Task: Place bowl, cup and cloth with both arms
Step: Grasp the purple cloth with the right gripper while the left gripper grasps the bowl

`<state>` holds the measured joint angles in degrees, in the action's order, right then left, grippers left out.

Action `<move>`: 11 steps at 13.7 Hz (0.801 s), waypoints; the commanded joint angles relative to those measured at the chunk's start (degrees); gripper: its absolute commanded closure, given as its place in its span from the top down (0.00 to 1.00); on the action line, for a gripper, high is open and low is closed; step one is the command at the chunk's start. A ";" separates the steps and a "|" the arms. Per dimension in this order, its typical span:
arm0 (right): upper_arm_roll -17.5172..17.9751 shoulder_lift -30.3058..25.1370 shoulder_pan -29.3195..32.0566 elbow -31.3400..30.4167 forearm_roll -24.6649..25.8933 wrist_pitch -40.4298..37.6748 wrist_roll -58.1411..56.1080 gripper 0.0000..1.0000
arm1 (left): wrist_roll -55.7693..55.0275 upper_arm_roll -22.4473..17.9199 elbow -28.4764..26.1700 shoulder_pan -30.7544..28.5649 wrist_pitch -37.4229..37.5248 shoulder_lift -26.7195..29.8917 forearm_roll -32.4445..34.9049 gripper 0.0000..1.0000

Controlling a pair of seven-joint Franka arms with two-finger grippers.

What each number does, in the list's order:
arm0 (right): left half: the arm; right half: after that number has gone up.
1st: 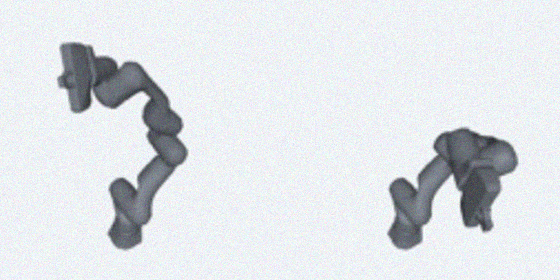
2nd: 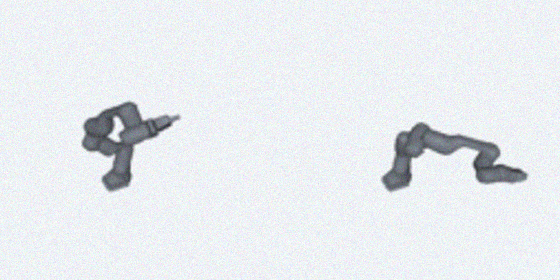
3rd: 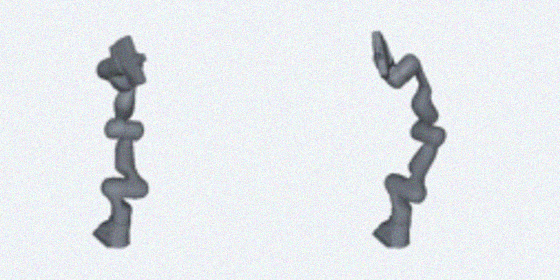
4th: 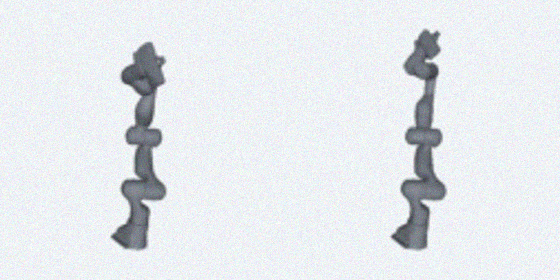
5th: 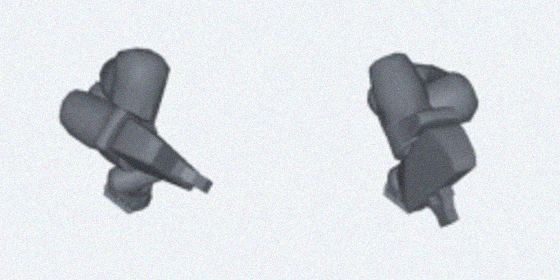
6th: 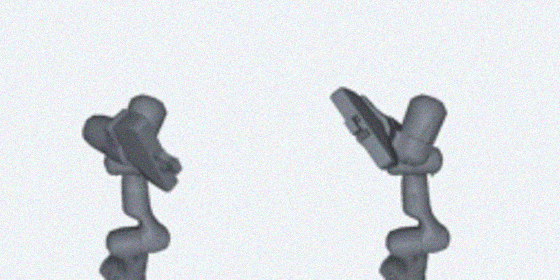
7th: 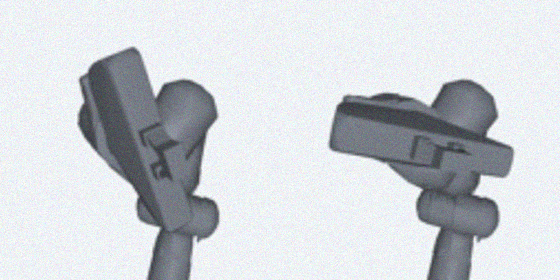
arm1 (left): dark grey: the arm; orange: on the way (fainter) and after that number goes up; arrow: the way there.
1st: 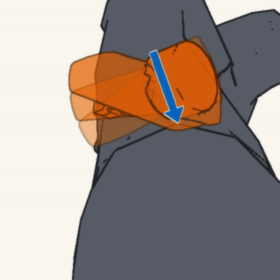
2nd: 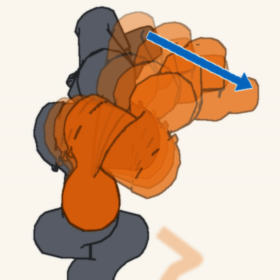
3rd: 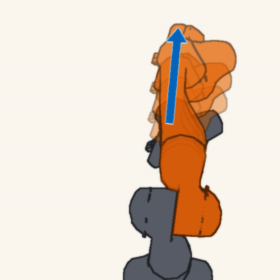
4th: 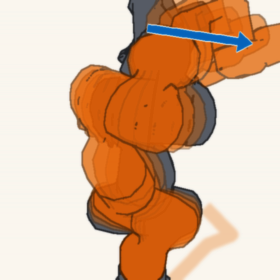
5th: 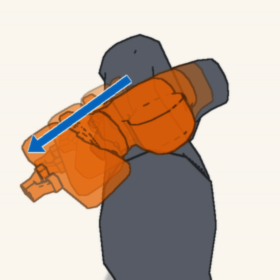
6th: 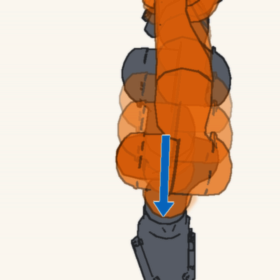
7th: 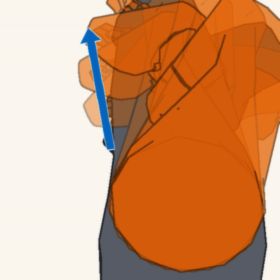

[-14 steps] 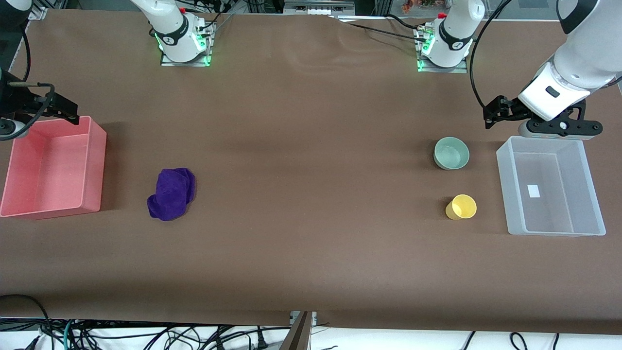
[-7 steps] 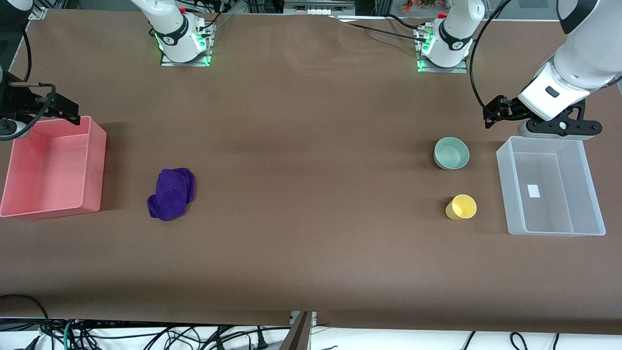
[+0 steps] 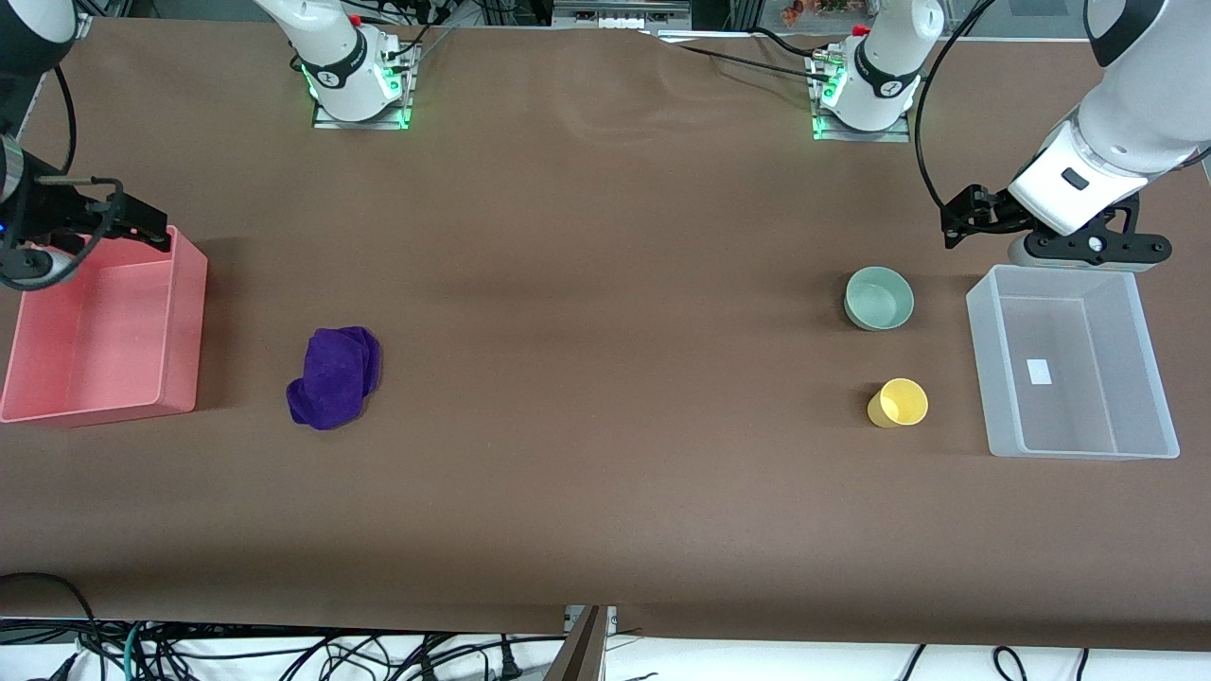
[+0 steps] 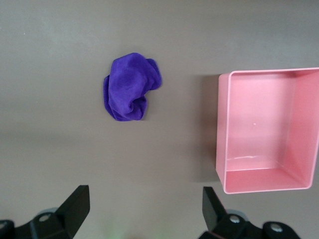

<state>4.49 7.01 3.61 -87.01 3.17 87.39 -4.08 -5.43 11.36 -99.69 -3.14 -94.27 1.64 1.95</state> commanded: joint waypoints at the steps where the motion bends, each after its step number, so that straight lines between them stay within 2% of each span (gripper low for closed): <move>1: 0.17 2.83 -0.70 -0.08 -2.99 2.15 0.66 1.00 | 4.78 -0.03 -0.58 -0.90 2.59 -0.32 -1.43 1.00; 3: 0.17 6.59 -2.29 -1.84 -2.29 4.97 0.39 1.00 | 13.31 -0.03 -3.82 -1.34 3.31 -0.94 -1.43 1.00; 5: 0.26 8.54 -2.38 -3.94 -2.82 8.03 0.39 1.00 | 14.48 -0.03 -7.60 -2.39 -0.10 -1.03 -1.43 1.00; 7: 1.91 8.63 -1.77 -7.98 -3.00 15.05 0.92 1.00 | 16.50 -0.03 -13.31 -2.57 -7.03 -0.85 -1.34 1.00; 11: 2.45 10.91 -1.33 -20.80 -3.08 36.92 1.09 1.00 | 21.33 -0.03 -25.08 -3.71 -21.53 -1.29 -0.63 1.00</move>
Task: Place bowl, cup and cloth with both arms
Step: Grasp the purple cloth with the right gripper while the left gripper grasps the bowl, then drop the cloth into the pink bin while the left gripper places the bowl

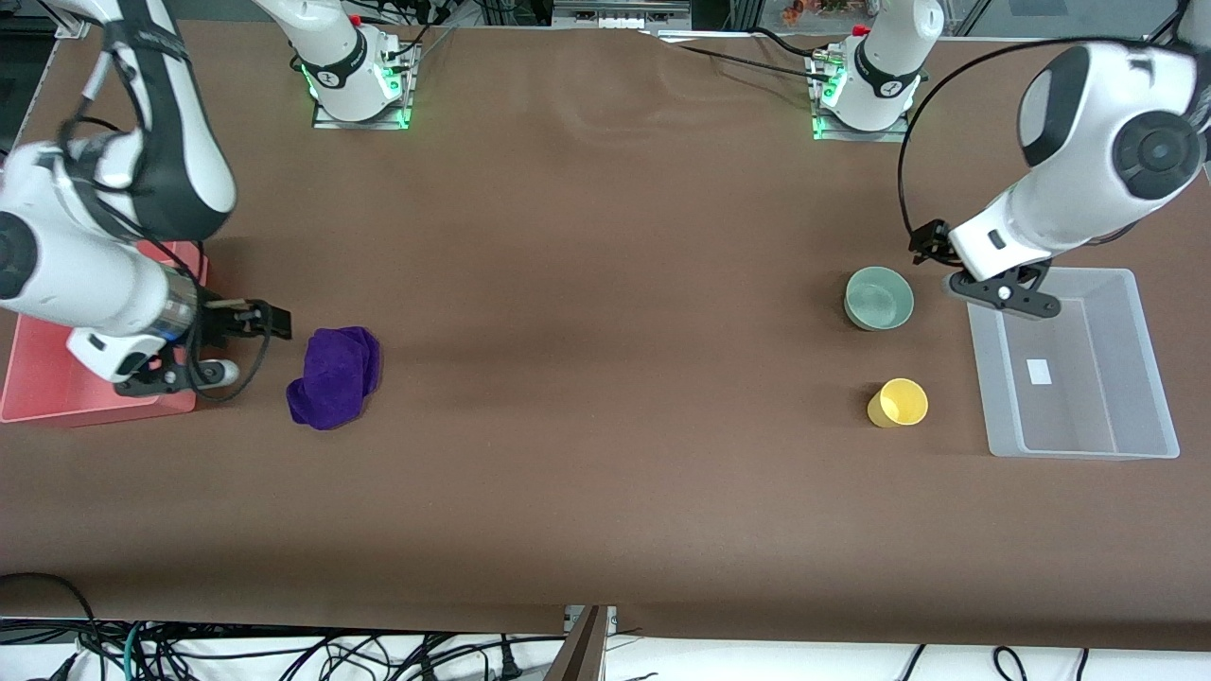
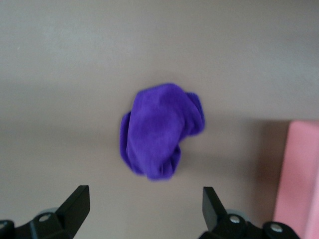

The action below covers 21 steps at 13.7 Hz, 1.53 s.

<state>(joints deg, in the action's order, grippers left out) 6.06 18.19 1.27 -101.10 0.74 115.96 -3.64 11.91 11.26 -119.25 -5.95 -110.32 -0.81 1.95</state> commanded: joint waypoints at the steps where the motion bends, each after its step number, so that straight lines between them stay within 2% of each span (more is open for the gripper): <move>1: 0.89 0.52 1.02 -9.44 -0.66 13.27 0.65 1.00 | 5.13 0.08 -8.25 -1.43 -9.00 1.16 -0.63 1.00; 4: 0.89 1.67 1.54 -16.13 -0.92 22.97 0.74 1.00 | 8.12 0.08 -14.42 -2.57 -20.42 -1.72 -0.63 1.00; 8: 0.71 2.63 1.98 -21.41 -0.92 29.13 0.74 1.00 | 19.97 0.17 -14.70 -7.31 -31.25 -11.73 -0.55 1.00; 9: 0.54 3.33 1.98 -22.12 -0.92 31.15 0.74 0.92 | 22.44 0.17 -14.70 -8.45 -32.92 -13.67 -0.55 0.99; 10: 0.45 3.69 1.98 -23.00 -0.92 33.17 0.65 0.51 | 24.37 0.17 -14.70 -8.64 -34.24 -14.65 -0.55 0.87; 11: 0.45 3.78 1.98 -23.44 -0.92 34.14 0.65 0.24 | 25.09 0.17 -14.70 -9.07 -34.34 -15.10 -0.63 0.63; 12: 0.45 4.04 1.98 -23.36 -0.92 34.07 0.65 0.09 | 25.18 0.25 -14.70 -9.34 -34.35 -15.71 -0.63 0.51; 13: 0.45 4.22 1.98 -23.27 -0.92 34.15 0.65 0.00 | 25.18 0.34 -14.78 -9.43 -34.43 -16.32 -0.81 0.50; 14: 0.45 4.39 1.98 -23.18 -0.92 34.07 0.65 0.00 | 25.18 0.34 -14.87 -9.43 -34.43 -16.68 -0.90 0.50; 15: 0.45 4.40 1.98 -22.83 -0.92 33.81 0.56 0.00 | 25.27 0.34 -14.87 -9.43 -34.43 -16.94 -0.90 0.42; 16: 0.45 4.13 1.98 -22.13 -0.92 33.72 0.39 0.00 | 25.27 0.43 -14.87 -9.43 -34.43 -17.12 -0.90 0.13; 17: 0.36 3.35 2.07 -21.08 -0.83 32.84 -0.05 0.00 | 25.36 0.43 -14.78 -9.43 -34.43 -17.21 -0.90 0.00; 18: 0.01 1.77 2.51 -18.72 -0.83 28.40 -0.31 0.00 | 25.45 0.52 -14.52 -9.34 -34.26 -16.95 -0.90 0.00; 21: -1.74 0.27 2.95 -1.10 -0.57 -1.43 -0.84 0.00 | 25.71 0.61 -13.47 -9.08 -32.43 -14.24 -0.81 0.00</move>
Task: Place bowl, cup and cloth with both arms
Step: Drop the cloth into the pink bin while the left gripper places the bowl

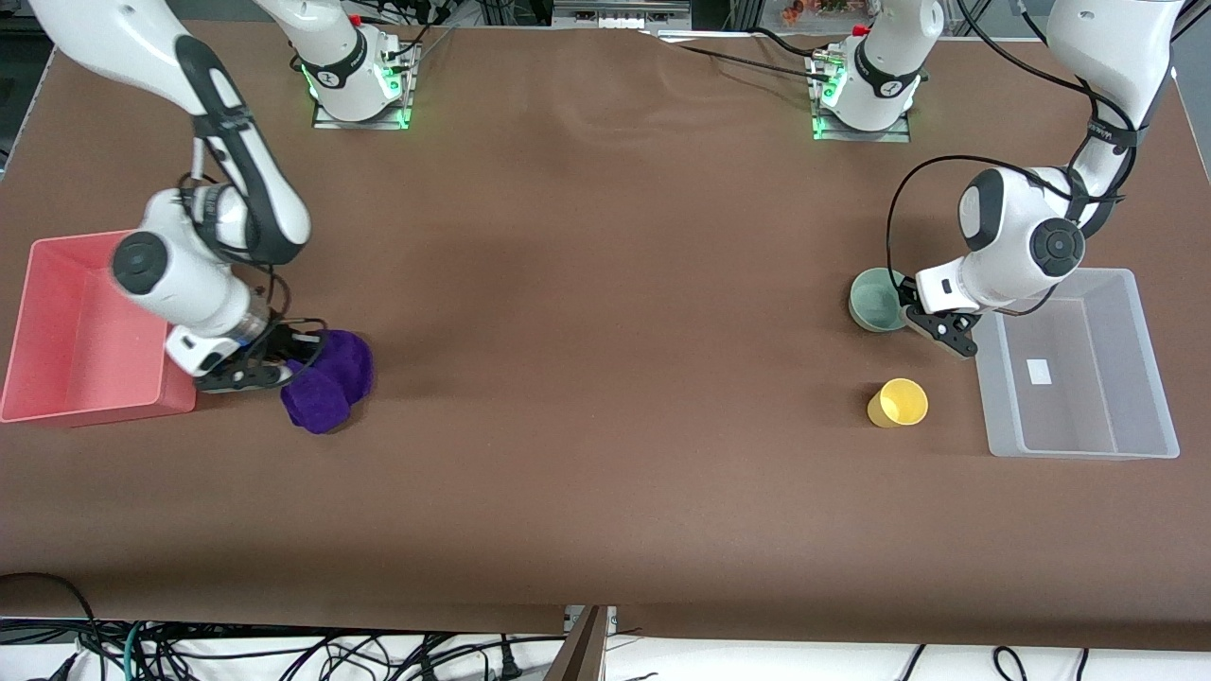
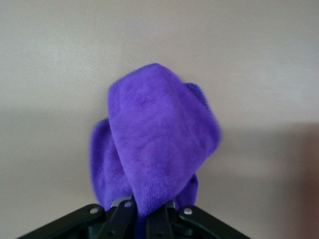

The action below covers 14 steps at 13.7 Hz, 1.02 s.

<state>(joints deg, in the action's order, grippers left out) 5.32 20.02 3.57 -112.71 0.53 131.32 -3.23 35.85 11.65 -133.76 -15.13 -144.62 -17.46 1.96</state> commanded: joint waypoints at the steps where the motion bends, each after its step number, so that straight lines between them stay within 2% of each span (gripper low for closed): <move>1: -2.15 -1.74 0.65 14.93 -0.01 -25.33 -2.21 0.00 | 1.77 0.30 2.26 0.36 4.76 4.52 -0.81 0.00; 2: -3.64 -2.27 0.65 18.98 0.26 -32.02 -4.92 0.00 | 1.85 0.30 4.97 0.36 9.66 6.11 -0.81 0.00; 4: -8.63 -2.36 0.65 26.11 1.74 -41.80 -13.51 0.00 | 2.20 0.21 13.74 -0.07 21.08 6.47 -0.90 0.00; 5: -11.36 -2.36 0.65 28.23 3.49 -44.54 -18.87 0.00 | 3.60 -0.05 18.58 -0.34 26.01 6.04 -0.99 0.00; 7: -17.86 -1.84 0.65 28.60 5.18 -44.23 -28.81 0.00 | 6.41 -0.75 26.67 -2.96 31.05 4.03 -0.55 0.00; 10: -24.99 0.71 1.09 24.67 4.31 -36.08 -37.27 0.00 | 9.41 -0.93 33.28 -10.34 30.54 -1.58 5.15 0.00; 12: -26.15 1.94 2.31 20.18 3.17 -31.23 -38.08 0.00 | 10.37 -1.02 36.54 -14.47 28.18 -7.82 5.69 0.00; 14: -27.64 3.26 2.49 17.28 1.23 -28.24 -38.26 0.00 | 15.37 -0.93 37.26 -17.99 21.96 -13.28 5.34 0.00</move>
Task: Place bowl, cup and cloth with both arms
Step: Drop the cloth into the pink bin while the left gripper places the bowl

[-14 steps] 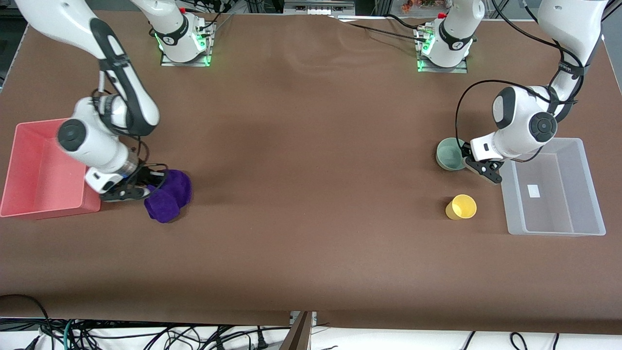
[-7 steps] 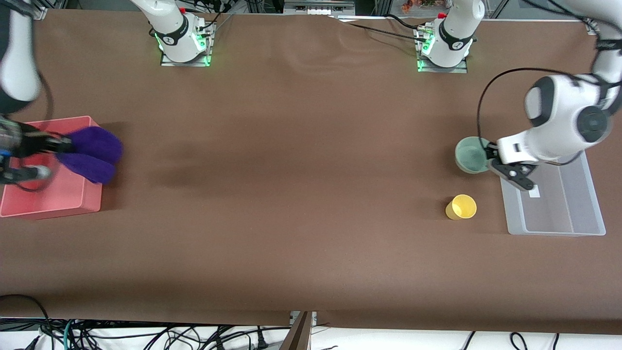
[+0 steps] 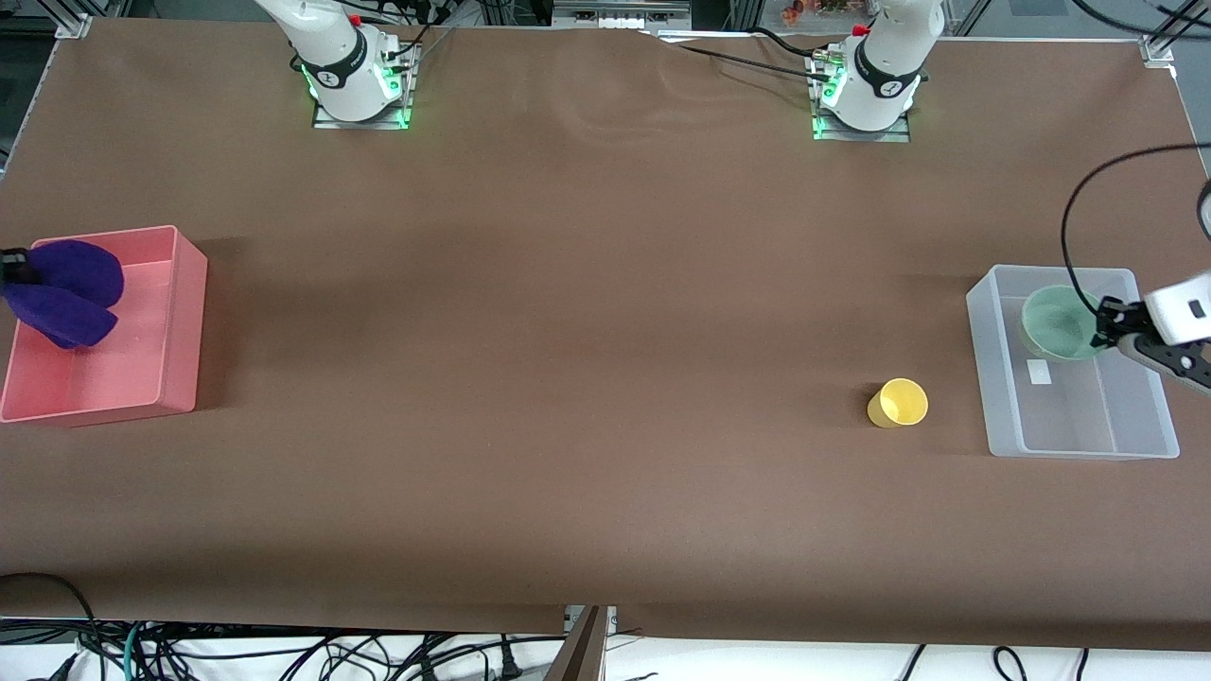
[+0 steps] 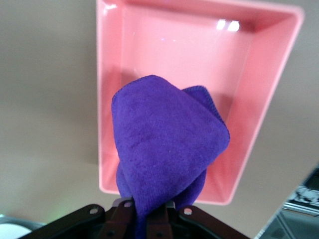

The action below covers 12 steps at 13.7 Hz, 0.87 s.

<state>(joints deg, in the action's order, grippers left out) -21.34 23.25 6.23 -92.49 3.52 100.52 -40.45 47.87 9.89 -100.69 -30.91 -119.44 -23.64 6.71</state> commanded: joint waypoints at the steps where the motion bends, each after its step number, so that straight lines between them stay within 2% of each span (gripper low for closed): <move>1: -1.15 0.30 -0.17 -4.35 -2.02 4.75 -1.04 0.00 | 3.90 0.83 4.01 -2.92 -5.08 -9.29 0.49 0.00; 3: -1.16 1.09 -0.17 -6.38 -2.28 8.79 -0.86 0.00 | 3.99 0.83 4.01 -4.24 -6.67 -12.38 -0.03 0.00; 4: -1.16 1.44 -0.17 -6.65 -3.16 9.16 -0.86 0.09 | 3.99 0.83 3.92 -4.42 -7.64 -13.17 -0.12 0.00; 5: -1.24 1.44 -0.17 -6.65 -3.43 8.99 -0.86 0.84 | 3.99 0.83 4.01 -4.43 -7.74 -13.27 -0.04 0.24; 6: -1.33 1.01 -0.17 -6.39 -3.43 8.46 -0.86 1.00 | 3.90 0.83 4.01 -4.34 -7.65 -13.18 -0.03 0.78; 7: -1.33 0.66 -0.17 -5.87 -3.86 8.37 -0.78 1.00 | 4.08 0.83 4.09 -4.42 -7.04 -12.40 -0.03 1.00; 9: -0.98 -1.62 -0.17 -3.42 -5.70 5.15 -0.43 1.00 | 3.12 1.71 4.36 -3.73 -1.98 -8.28 -0.03 1.00; 12: 1.91 -2.42 -0.34 4.22 -6.68 -3.47 0.19 1.00 | -2.74 7.23 7.07 -1.97 9.19 -1.42 0.58 1.00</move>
<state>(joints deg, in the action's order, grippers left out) -21.37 22.11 5.89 -92.40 -2.21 102.23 -40.49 49.45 14.31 -93.91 -34.51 -116.57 -30.75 6.70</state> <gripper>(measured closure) 0.352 0.317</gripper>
